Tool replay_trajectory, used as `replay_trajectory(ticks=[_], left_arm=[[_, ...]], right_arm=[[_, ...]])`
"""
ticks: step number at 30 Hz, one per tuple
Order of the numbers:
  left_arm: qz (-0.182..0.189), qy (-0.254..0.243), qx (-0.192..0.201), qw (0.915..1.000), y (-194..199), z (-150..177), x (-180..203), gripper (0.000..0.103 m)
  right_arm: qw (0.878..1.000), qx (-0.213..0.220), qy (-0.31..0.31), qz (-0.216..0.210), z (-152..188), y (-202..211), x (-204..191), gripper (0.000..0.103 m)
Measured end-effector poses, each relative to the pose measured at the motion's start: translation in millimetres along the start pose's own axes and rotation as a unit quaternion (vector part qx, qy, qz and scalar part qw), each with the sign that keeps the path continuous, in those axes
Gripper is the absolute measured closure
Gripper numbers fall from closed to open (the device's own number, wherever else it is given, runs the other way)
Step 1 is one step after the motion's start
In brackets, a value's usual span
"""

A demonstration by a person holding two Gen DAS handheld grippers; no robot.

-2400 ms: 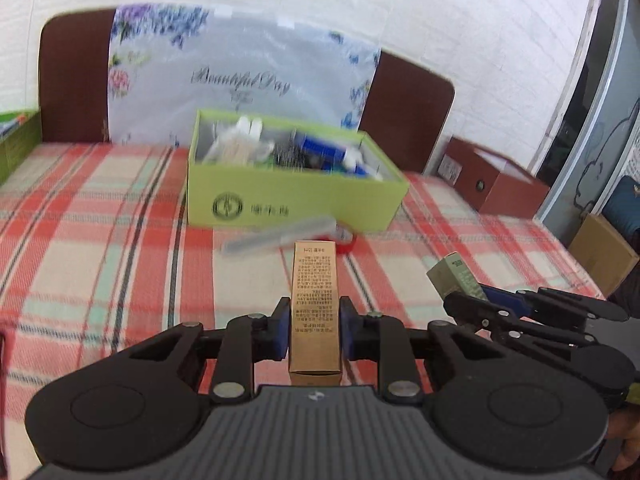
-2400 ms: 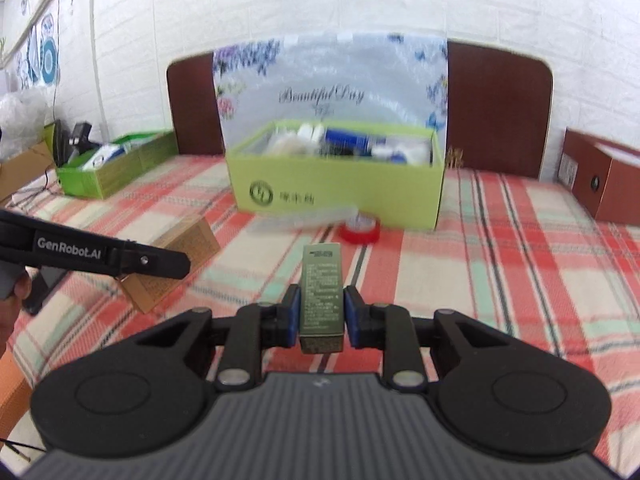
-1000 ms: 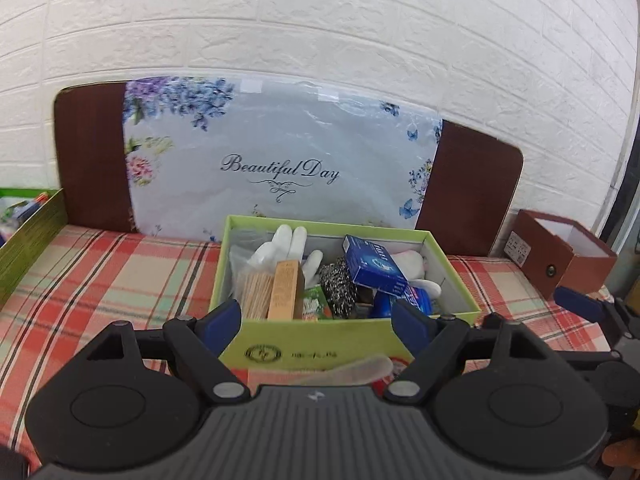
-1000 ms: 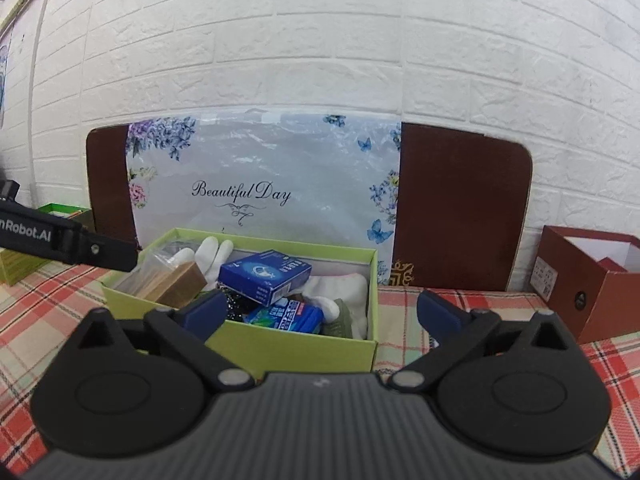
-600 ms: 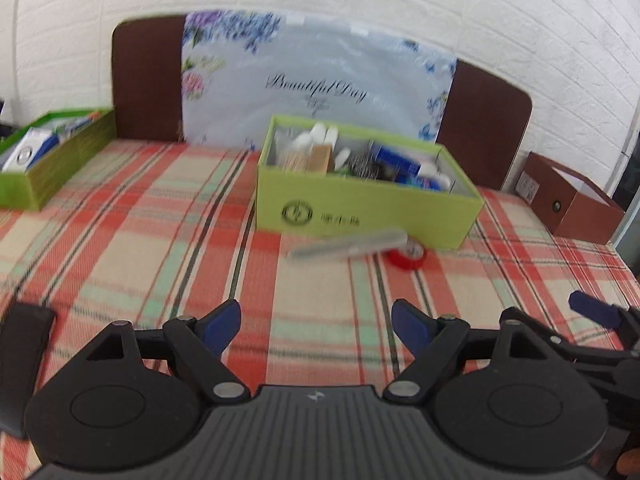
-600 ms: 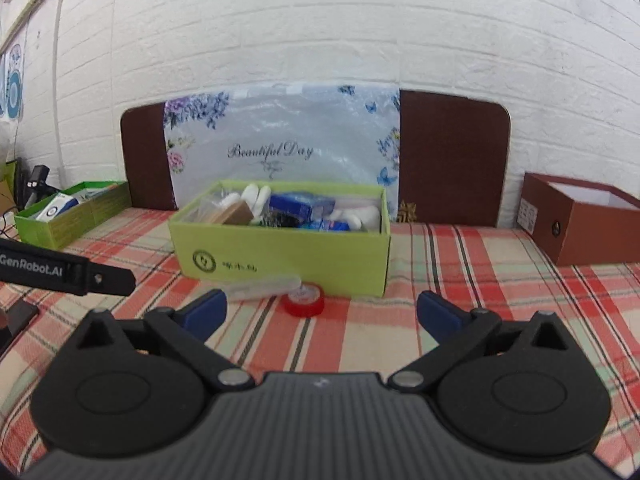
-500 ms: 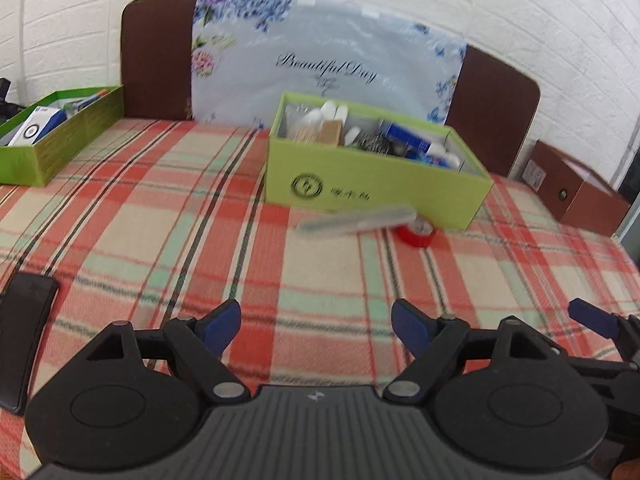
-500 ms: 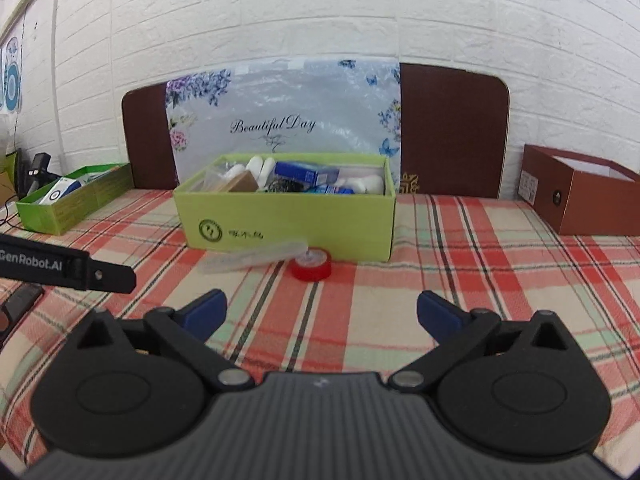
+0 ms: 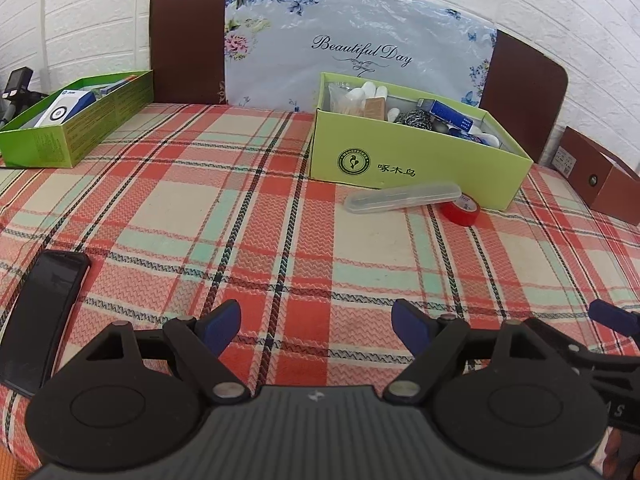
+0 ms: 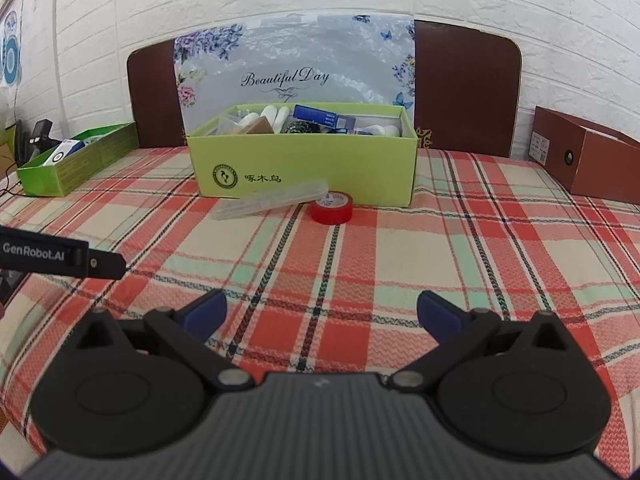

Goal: Organize objects
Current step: 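Move both tools back toward the clear toothbrush case and red tape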

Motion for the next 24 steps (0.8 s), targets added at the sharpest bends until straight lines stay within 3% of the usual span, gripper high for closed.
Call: replay_trajectory(ticks=[7, 15, 24], left_arm=[[0.042, -0.046, 0.019, 0.9979, -10, -19, 1, 0.017], [0.069, -0.050, 0.023, 0.9961, -20, -39, -3, 0.017], [0.082, -0.063, 0.025, 0.9943, -27, -45, -11, 0.017]], right_arm=[[1.000, -0.018, 0.015, 0.005, -6, -20, -9, 0.000], [0.999, -0.008, 0.035, 0.011, -31, -45, -9, 0.001], [0.999, -0.020, 0.035, 0.010, -75, -108, 3, 0.021]])
Point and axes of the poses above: each gripper's, at about its wrist camera, not at the fingertips, and y roughly against the way its jaws point, x to its right, z to its underside, the point moved 7 cm from there along -y, roughly the way its jaws point, and after that the axes turned 13 degrees about -x, right-handed, at the moved point
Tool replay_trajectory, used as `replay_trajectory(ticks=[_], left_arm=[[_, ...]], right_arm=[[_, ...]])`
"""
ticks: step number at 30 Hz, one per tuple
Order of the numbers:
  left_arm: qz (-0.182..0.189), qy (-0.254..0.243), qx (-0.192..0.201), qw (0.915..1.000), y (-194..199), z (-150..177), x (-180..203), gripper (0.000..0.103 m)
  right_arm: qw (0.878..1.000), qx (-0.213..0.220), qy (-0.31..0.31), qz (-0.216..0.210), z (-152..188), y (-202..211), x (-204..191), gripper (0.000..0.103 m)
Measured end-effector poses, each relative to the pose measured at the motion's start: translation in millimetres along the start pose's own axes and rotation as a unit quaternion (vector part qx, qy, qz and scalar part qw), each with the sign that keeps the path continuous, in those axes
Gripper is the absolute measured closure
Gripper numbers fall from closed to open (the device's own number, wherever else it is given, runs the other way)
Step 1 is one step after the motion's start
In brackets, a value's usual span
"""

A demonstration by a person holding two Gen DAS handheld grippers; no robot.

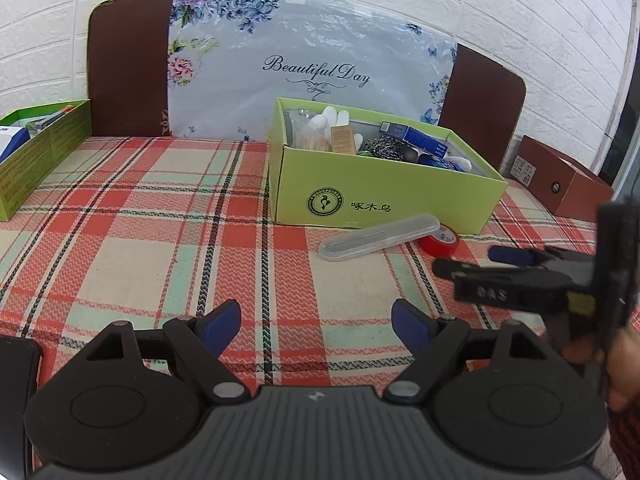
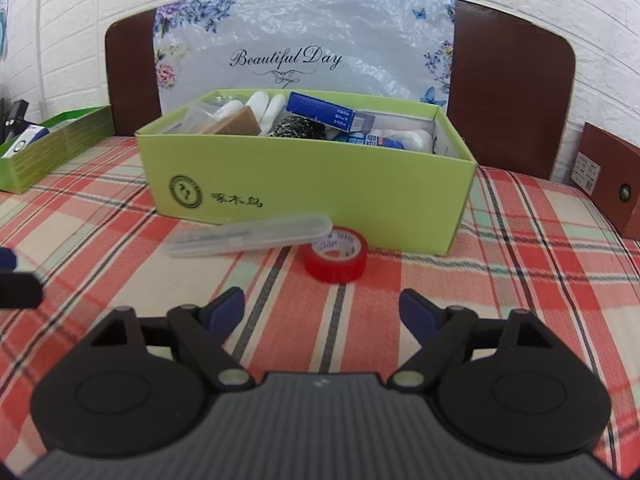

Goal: Organize objects
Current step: 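Move both tools back toward the clear toothbrush case and red tape, then grasp clear toothbrush case with left tool while right tool grasps red tape roll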

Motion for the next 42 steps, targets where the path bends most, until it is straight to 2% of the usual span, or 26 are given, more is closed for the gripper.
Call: replay_trajectory(ticks=[6, 7, 8, 9, 10, 13, 15, 19, 22, 26, 28, 31, 34, 36, 37, 38, 42], left_arm=[[0.016, -0.060, -0.003, 0.9981, -22, -16, 15, 0.017], [0.016, -0.071, -0.005, 0.9973, -28, -20, 19, 0.017], [0.013, -0.079, -0.005, 0.9967, -33, -24, 22, 0.017], [0.013, -0.087, -0.002, 0.9961, -39, -28, 26, 0.017], [0.017, -0.094, -0.003, 0.9954, -45, -33, 29, 0.017], [0.026, -0.098, -0.019, 0.9947, -68, -45, 36, 0.017], [0.016, -0.105, -0.033, 0.9938, -83, -50, 39, 0.017], [0.011, -0.131, -0.027, 0.9909, -100, -62, 51, 0.017], [0.028, -0.159, -0.044, 0.9859, -114, -63, 62, 0.017], [0.000, -0.216, -0.052, 0.9751, -128, -64, 71, 0.017], [0.014, -0.219, -0.060, 0.9738, -133, -65, 72, 0.017], [0.056, -0.181, -0.082, 0.9785, -136, -66, 68, 0.018], [0.051, -0.176, -0.088, 0.9792, -127, -59, 68, 0.033], [0.044, -0.169, -0.084, 0.9810, -118, -50, 68, 0.049], [0.038, -0.161, -0.081, 0.9829, -114, -46, 68, 0.054], [0.036, -0.152, -0.080, 0.9845, -110, -41, 68, 0.064], [0.033, -0.126, -0.077, 0.9885, -98, -31, 76, 0.066]], right_arm=[[1.000, 0.001, 0.002, -0.003, -20, -34, 4, 0.029], [1.000, 0.002, 0.001, -0.005, -22, -38, 5, 0.034], [1.000, 0.002, -0.002, -0.008, -24, -41, 6, 0.048], [1.000, -0.002, -0.002, -0.012, -25, -44, 8, 0.055], [1.000, -0.007, -0.003, -0.011, -24, -46, 10, 0.058], [1.000, -0.007, -0.007, -0.022, -18, -41, 14, 0.058], [1.000, -0.008, -0.005, -0.024, -10, -34, 16, 0.058], [0.999, -0.014, -0.011, -0.038, 12, -14, 18, 0.058], [0.998, -0.018, -0.024, -0.048, 26, 0, 22, 0.058], [0.996, -0.022, -0.055, -0.064, 40, 15, 29, 0.058], [0.995, -0.024, -0.065, -0.066, 46, 21, 32, 0.058], [0.995, -0.025, -0.074, -0.069, 55, 29, 34, 0.058], [0.994, -0.026, -0.080, -0.070, 61, 35, 36, 0.058], [0.994, -0.026, -0.082, -0.072, 64, 38, 37, 0.058], [0.993, -0.027, -0.083, -0.073, 65, 38, 38, 0.058], [0.993, -0.027, -0.085, -0.074, 67, 40, 38, 0.058], [0.992, -0.028, -0.093, -0.082, 72, 44, 39, 0.058]])
Point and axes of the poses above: each gripper's, at about its wrist camera, not at the fingertips, and y roughly against the way its jaws point, x to its right, z to its underside, the point moved 7 cm from there along -y, roughly the way its jaws point, and after that the axes turned 13 degrees about -x, right-handed, at the moved point
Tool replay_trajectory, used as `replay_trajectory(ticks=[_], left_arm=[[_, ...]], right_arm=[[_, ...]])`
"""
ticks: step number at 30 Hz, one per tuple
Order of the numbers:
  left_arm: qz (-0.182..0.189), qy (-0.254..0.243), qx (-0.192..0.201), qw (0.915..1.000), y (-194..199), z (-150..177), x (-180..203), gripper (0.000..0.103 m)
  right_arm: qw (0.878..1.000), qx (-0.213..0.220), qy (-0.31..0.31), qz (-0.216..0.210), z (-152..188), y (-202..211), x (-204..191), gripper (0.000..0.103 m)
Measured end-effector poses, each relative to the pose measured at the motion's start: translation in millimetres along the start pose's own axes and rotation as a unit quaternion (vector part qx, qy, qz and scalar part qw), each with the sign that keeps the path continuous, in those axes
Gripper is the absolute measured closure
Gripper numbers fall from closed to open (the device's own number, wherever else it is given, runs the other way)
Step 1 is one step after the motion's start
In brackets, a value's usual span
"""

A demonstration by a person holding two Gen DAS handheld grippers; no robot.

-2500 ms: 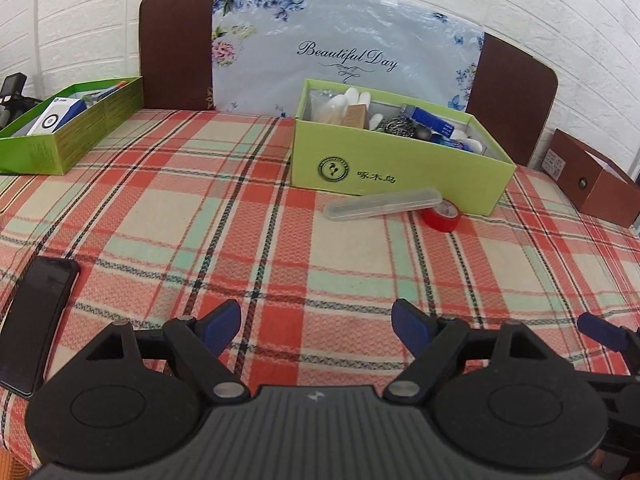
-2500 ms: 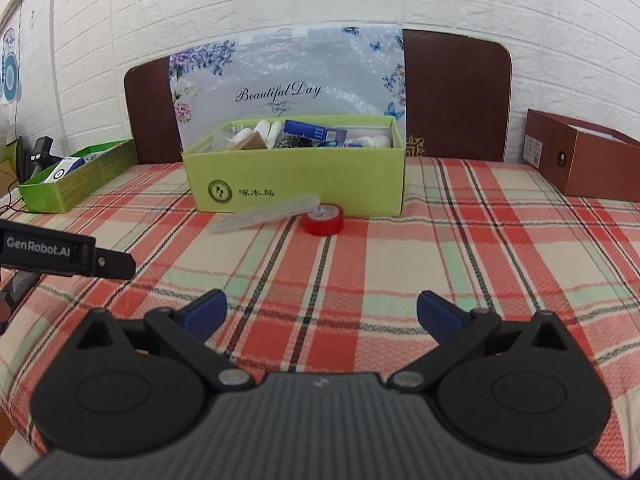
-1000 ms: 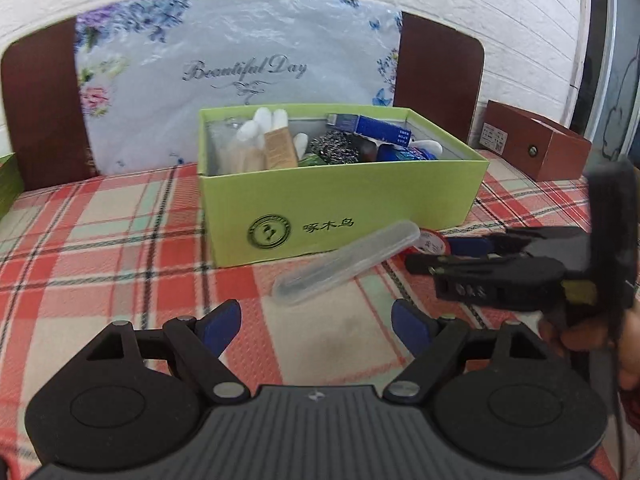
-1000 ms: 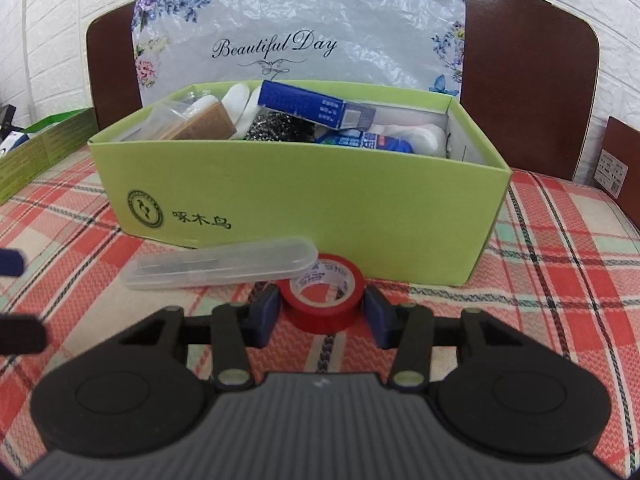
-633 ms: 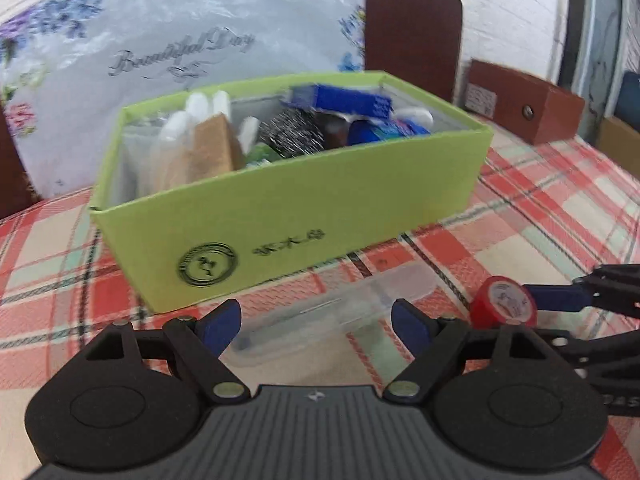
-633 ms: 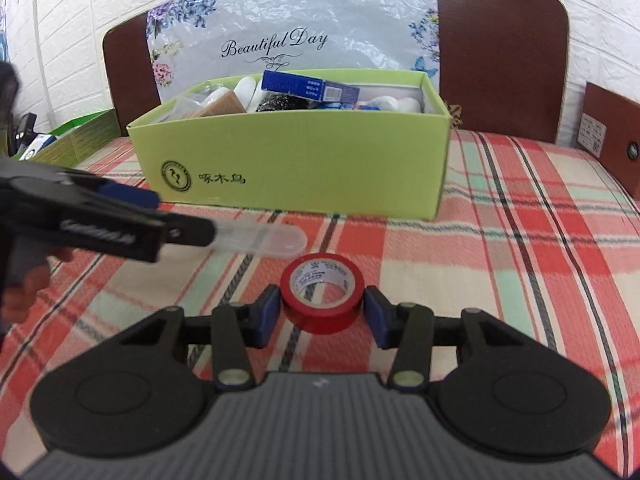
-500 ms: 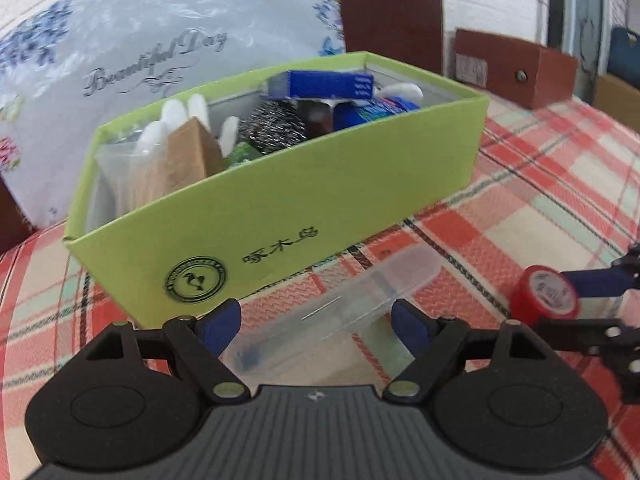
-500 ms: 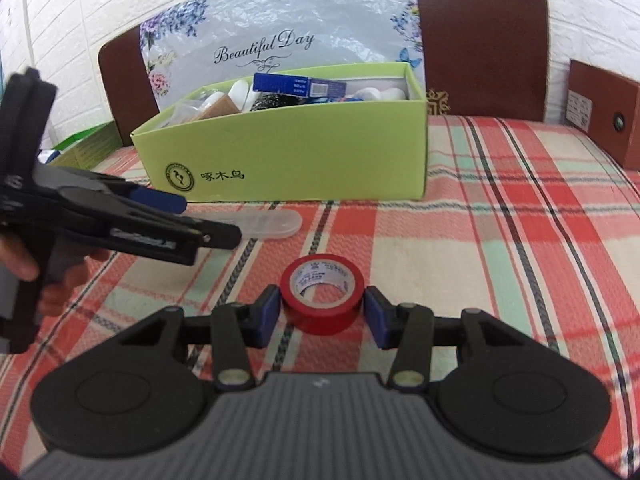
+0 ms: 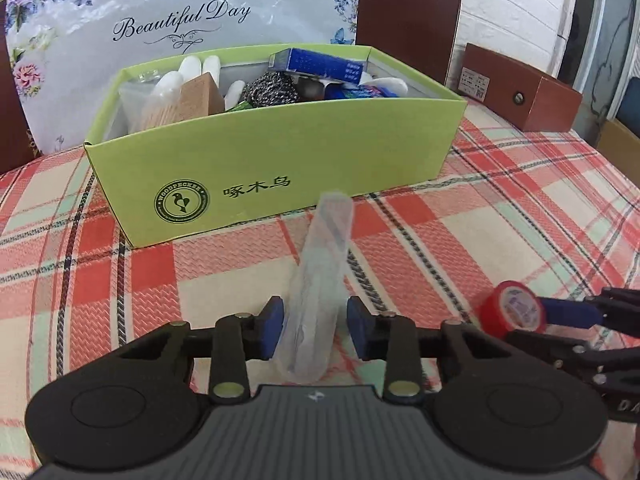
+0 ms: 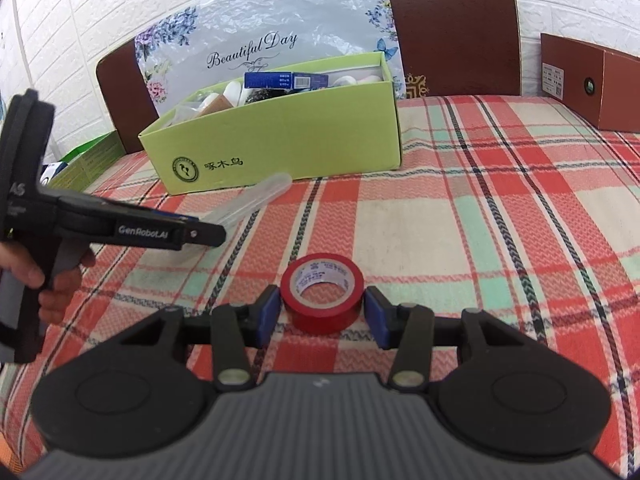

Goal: Organize objects
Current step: 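Grasp clear toothbrush case with left tool while right tool grasps red tape roll, then carry toothbrush case and red tape into the lime-green box, open both tools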

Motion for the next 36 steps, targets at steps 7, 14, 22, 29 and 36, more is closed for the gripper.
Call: replay_trajectory(ticks=[7, 14, 22, 29, 36], left_arm=[[-0.005, 0.030, 0.001, 0.9995, -12, -20, 6, 0.056], [-0.013, 0.068, 0.010, 0.9975, 4, 7, 0, 0.074], [-0.004, 0.111, -0.007, 0.9938, 54, 83, 14, 0.074], [-0.031, 0.127, 0.003, 0.9914, 63, 93, 14, 0.074], [-0.031, 0.140, 0.010, 0.9896, 63, 84, 14, 0.072]], right_arm=[[1.000, 0.006, 0.012, 0.020, -1, 2, -3, 0.051], [0.999, 0.007, 0.030, 0.034, -1, -3, -8, 0.057], [0.997, -0.016, 0.072, 0.014, 21, 13, -31, 0.057], [0.995, -0.028, 0.095, 0.014, 39, 22, -51, 0.056], [0.994, -0.031, 0.098, 0.029, 40, 25, -51, 0.056]])
Point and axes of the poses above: each gripper's, at about its wrist camera, not at the fingertips, and y roughly against the way its jaws point, x to its right, z to its underside, the point moved 7 cm from there along -y, roughly the way its jaws point, and after that the axes turned 13 degrees about -x, right-handed, at the moved point
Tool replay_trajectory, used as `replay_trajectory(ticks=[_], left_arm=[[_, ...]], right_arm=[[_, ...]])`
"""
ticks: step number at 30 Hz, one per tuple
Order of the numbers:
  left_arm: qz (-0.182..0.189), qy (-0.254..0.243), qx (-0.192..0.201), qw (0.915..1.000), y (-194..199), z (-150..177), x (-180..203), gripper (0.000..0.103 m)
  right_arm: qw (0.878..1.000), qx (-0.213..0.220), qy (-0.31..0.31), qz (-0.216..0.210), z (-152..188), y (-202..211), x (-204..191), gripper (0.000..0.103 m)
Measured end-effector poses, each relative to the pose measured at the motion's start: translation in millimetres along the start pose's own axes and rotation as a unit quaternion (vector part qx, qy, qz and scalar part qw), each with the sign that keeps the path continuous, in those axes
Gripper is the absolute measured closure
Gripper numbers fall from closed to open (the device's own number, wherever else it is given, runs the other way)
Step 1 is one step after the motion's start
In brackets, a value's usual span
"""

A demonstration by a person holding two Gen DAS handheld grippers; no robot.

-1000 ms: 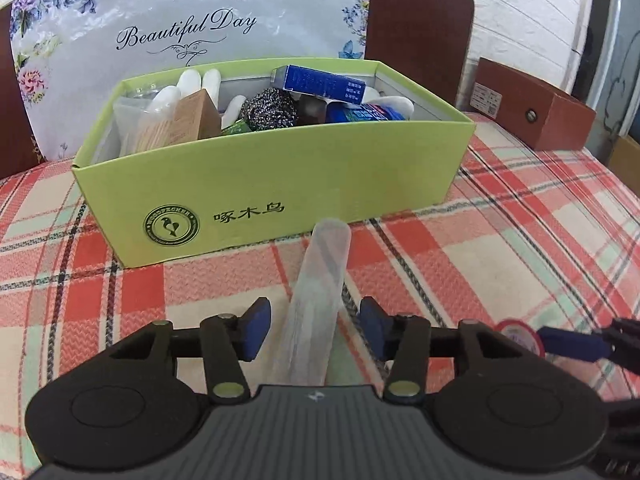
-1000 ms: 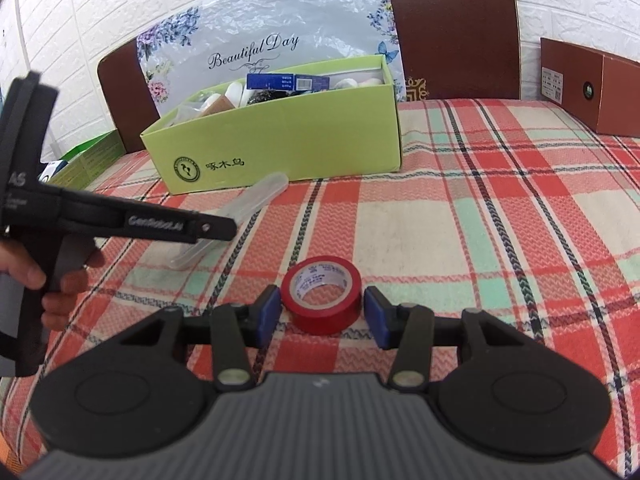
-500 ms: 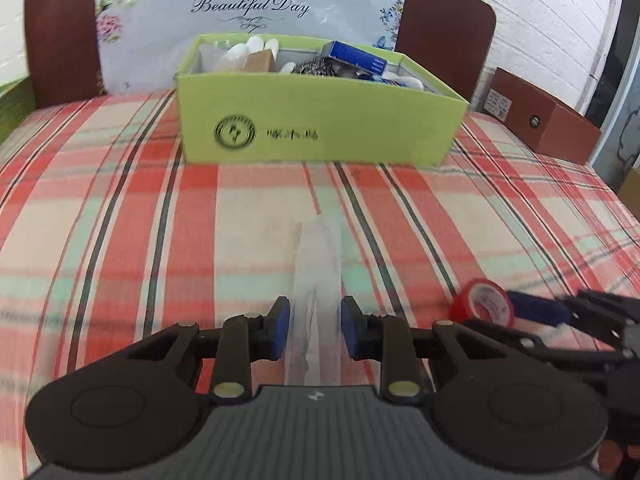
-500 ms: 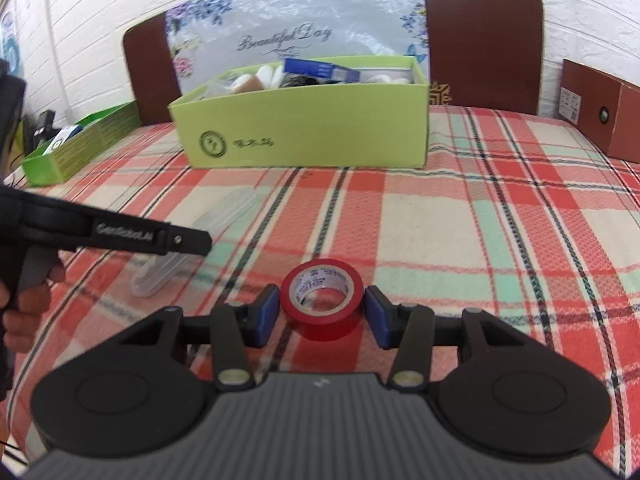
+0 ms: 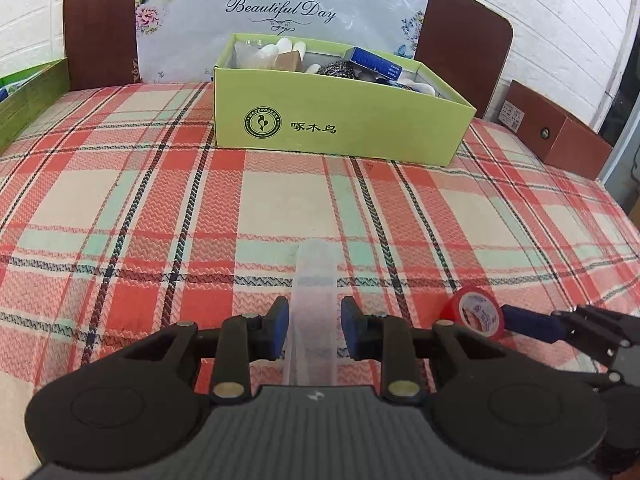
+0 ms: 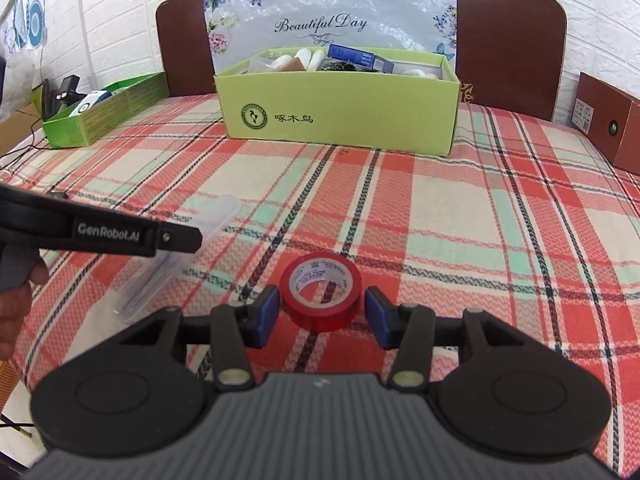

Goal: Organize objects
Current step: 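Carry toothbrush case and red tape into the lime-green box, open both tools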

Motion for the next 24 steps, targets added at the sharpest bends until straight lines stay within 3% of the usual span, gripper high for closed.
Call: replay_trajectory(ticks=[12, 17, 22, 24], left_arm=[[-0.005, -0.004, -0.009, 0.9999, -7, 4, -1, 0.068], [-0.011, -0.021, -0.008, 0.9997, -9, 4, 2, 0.062], [-0.016, -0.033, -0.004, 0.9993, -9, 6, 3, 0.067], [-0.016, -0.032, -0.005, 0.9993, -8, 6, 3, 0.075]], right_arm=[[1.000, 0.000, -0.002, 0.009, -3, -5, -4, 0.051], [1.000, 0.000, -0.004, 0.018, -5, -6, -4, 0.048], [1.000, -0.008, 0.001, 0.016, -4, -11, -7, 0.050], [1.000, -0.008, 0.002, 0.022, -3, -13, -7, 0.054]])
Point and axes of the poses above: each gripper's, at about its wrist camera, not at the fingertips, and y roughly against the way its jaws point, x to its right, z to its underside, the point moved 7 cm from there along -y, roughly the way its jaws point, and after that the axes turned 13 degrees about -x, right-handed, at the moved point
